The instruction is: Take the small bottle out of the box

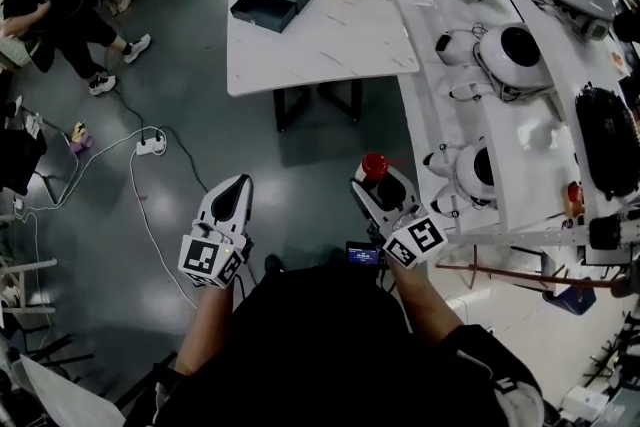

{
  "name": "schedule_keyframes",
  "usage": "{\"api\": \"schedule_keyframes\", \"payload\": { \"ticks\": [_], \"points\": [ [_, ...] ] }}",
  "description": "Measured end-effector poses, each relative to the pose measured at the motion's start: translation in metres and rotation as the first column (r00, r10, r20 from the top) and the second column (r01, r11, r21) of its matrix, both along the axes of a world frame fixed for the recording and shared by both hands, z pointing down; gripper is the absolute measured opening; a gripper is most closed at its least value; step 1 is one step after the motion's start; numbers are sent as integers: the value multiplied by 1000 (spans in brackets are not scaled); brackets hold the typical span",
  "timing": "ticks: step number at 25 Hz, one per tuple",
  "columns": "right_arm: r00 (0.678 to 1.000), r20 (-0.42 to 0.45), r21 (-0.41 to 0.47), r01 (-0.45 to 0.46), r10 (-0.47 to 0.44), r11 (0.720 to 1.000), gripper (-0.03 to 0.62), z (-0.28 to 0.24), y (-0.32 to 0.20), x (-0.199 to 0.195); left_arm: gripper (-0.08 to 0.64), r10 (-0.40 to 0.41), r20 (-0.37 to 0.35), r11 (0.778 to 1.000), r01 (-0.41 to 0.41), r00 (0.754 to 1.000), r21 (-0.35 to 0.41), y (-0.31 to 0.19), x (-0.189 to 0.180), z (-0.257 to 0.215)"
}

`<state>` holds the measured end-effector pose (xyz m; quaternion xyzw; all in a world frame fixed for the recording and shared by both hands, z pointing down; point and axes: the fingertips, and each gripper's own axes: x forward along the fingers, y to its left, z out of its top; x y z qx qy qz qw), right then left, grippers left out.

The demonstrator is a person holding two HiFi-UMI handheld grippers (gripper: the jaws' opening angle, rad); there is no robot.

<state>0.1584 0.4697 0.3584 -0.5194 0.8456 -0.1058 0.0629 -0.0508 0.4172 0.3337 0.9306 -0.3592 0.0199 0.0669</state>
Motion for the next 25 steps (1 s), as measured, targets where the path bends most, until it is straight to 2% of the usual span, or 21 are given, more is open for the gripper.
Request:
{"api": "schedule_keyframes", "payload": {
  "ticks": [4, 11, 21, 25],
  "points": [
    [999, -29, 18, 21, -20, 1000, 238, -14, -18, -18, 15, -7, -32, 1000, 7, 999, 8, -7, -15, -6],
    [999, -49, 43, 19, -17, 999, 238, -35, -20, -28, 15, 22, -61, 1000, -22, 998, -1, -6, -21, -11],
    [999, -49, 2, 24, -24, 1000, 238, -23, 1, -9, 15, 68, -52, 998, -69, 996, -15, 12, 3, -6],
    [998, -52, 15, 31, -31, 999, 238, -26, -1, -3, 15, 71, -46, 997, -72, 996, -21, 14, 10, -8]
  ]
}}
